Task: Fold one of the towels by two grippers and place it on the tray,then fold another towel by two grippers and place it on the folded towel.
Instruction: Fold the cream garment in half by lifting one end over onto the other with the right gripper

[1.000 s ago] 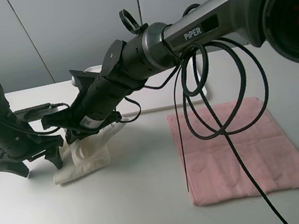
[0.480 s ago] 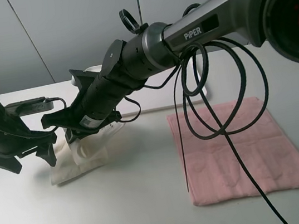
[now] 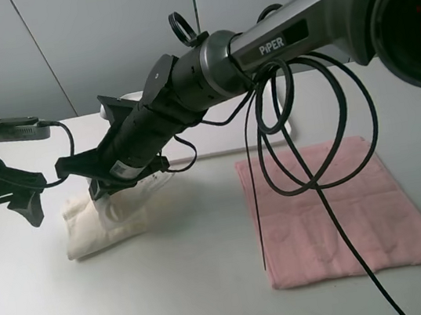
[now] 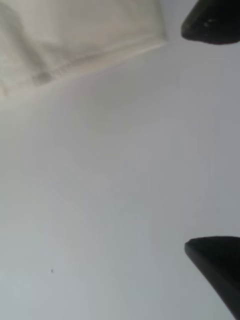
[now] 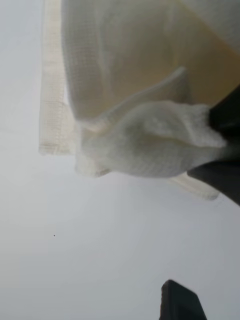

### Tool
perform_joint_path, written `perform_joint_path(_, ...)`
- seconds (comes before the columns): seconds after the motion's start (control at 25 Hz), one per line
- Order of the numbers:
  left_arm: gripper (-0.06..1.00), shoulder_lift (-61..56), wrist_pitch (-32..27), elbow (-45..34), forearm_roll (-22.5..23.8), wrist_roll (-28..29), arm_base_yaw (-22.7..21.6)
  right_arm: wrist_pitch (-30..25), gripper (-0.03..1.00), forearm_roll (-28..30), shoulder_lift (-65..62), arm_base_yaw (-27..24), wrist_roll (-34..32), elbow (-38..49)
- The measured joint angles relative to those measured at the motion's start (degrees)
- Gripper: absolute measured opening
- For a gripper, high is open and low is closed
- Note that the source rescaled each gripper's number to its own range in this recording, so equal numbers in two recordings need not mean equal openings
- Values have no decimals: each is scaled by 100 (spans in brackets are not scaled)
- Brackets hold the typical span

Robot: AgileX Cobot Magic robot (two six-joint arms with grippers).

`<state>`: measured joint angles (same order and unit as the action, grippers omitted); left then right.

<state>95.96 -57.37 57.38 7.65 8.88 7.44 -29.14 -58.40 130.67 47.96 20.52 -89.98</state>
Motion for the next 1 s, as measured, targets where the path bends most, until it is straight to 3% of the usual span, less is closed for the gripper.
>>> perform_joint_path(0.28,99,-457,-562,575,70,-155,0,88,7,-204,1,0,-1,0)
perform_joint_path(0.36,99,-470,-623,608,70,-167,0,199,19,-259,1,29,-1,0)
perform_joint_path(0.44,99,-470,-632,608,70,-177,0,324,40,-410,1,81,-1,0)
perform_joint_path(0.52,99,-470,-632,608,70,-221,0,481,51,-662,1,183,-1,0)
perform_joint_path(0.76,99,-470,-635,608,70,-319,0,684,53,-965,1,406,216,0)
perform_joint_path(1.0,99,-470,-646,608,70,-341,0,49,60,-964,-22,39,848,0)
